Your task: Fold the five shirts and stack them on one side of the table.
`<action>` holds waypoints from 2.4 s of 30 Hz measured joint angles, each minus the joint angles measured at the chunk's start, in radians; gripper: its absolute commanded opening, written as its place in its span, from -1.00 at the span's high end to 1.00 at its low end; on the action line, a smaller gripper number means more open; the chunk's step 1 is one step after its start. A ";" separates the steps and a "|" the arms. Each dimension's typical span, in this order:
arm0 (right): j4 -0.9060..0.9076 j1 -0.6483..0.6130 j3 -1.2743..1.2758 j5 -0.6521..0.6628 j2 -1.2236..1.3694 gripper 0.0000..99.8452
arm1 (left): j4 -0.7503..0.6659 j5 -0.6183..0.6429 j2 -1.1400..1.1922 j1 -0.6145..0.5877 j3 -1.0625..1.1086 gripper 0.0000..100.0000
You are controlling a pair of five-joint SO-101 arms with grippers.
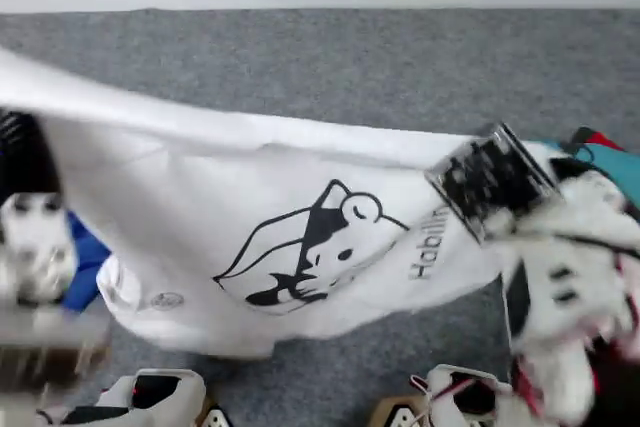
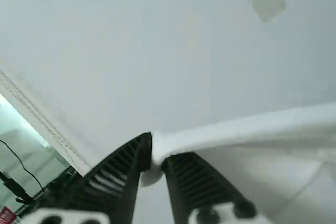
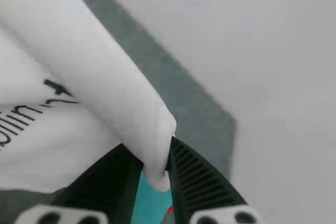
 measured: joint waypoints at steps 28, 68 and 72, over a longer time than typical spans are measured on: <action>-0.967 -0.157 0.052 0.008 1.079 0.98 | -1.157 0.005 0.526 -0.069 1.200 0.99; -0.236 -0.127 -0.377 0.091 1.418 0.98 | -0.003 -0.127 0.646 0.083 0.902 0.99; -0.124 -0.123 -0.428 0.091 1.412 0.98 | 0.003 -0.129 0.646 0.074 0.902 0.99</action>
